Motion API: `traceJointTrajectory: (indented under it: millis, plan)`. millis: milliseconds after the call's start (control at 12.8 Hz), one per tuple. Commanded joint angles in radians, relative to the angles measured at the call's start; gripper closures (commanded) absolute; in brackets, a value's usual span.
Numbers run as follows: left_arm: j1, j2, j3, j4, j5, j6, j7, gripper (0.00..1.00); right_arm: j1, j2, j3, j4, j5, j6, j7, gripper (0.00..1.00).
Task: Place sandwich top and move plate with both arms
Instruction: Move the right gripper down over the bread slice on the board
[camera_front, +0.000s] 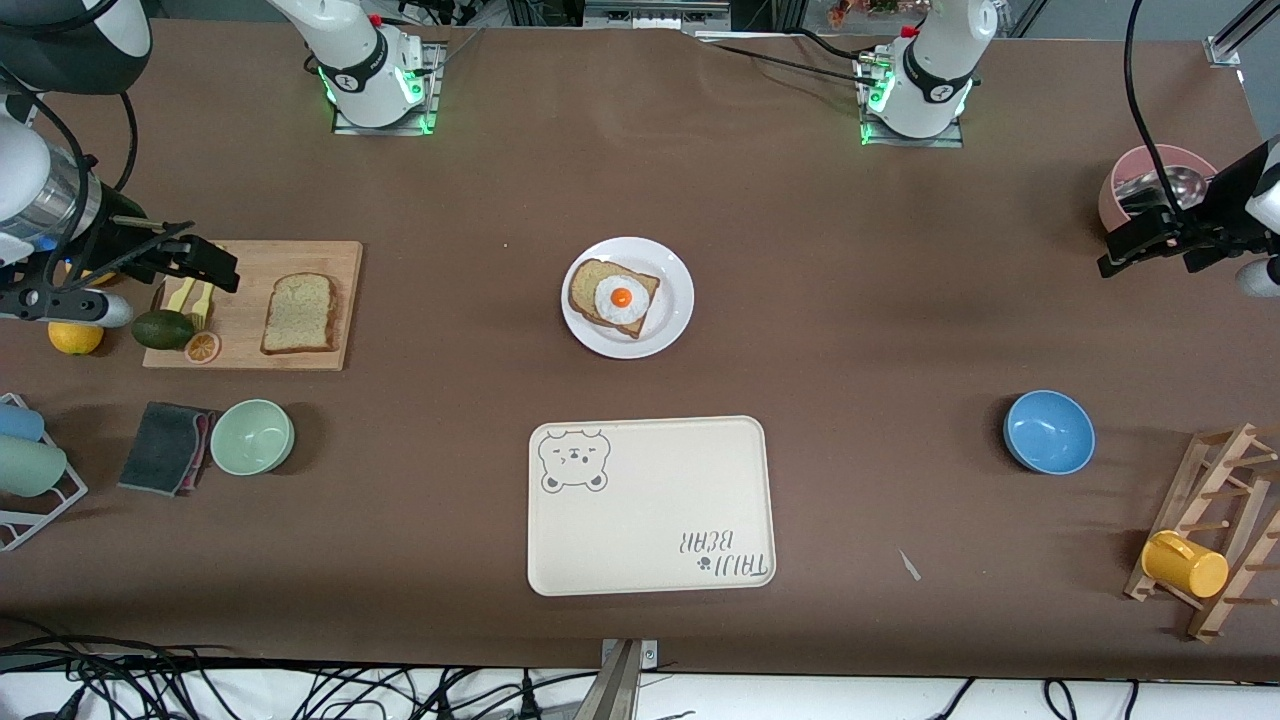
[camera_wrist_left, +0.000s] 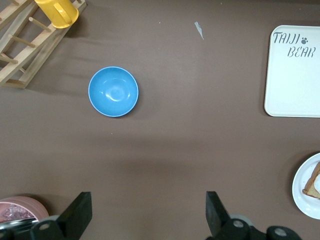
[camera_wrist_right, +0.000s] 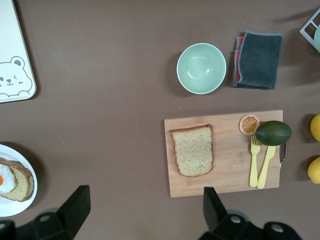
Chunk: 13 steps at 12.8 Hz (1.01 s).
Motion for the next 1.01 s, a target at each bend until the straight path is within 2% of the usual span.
traceJointTrajectory:
  millis: [0,234,389,545,701,935]
  plan:
    - [0.001,0.004,0.002,0.024,-0.026,-0.022,0.01,0.0,-0.008,0.029,-0.003,-0.035,0.01,0.024,-0.014,0.0]
    - [0.001,0.004,0.002,0.024,-0.026,-0.022,0.01,0.0,-0.008,0.02,-0.003,-0.158,-0.001,0.14,0.0,0.0]
    - [0.001,0.004,0.002,0.024,-0.026,-0.022,0.01,0.0,-0.005,0.024,-0.002,-0.235,-0.018,0.17,-0.002,0.01]
    - [0.001,0.004,0.002,0.024,-0.026,-0.022,0.01,0.0,0.0,0.032,0.0,-0.308,-0.068,0.216,-0.006,0.03]
    - [0.001,0.004,0.002,0.024,-0.026,-0.022,0.01,0.0,0.0,0.03,0.005,-0.429,-0.125,0.355,0.0,0.02]
    - [0.001,0.004,0.002,0.024,-0.026,-0.022,0.01,0.0,-0.002,0.016,-0.002,-0.653,-0.122,0.632,0.001,0.01]
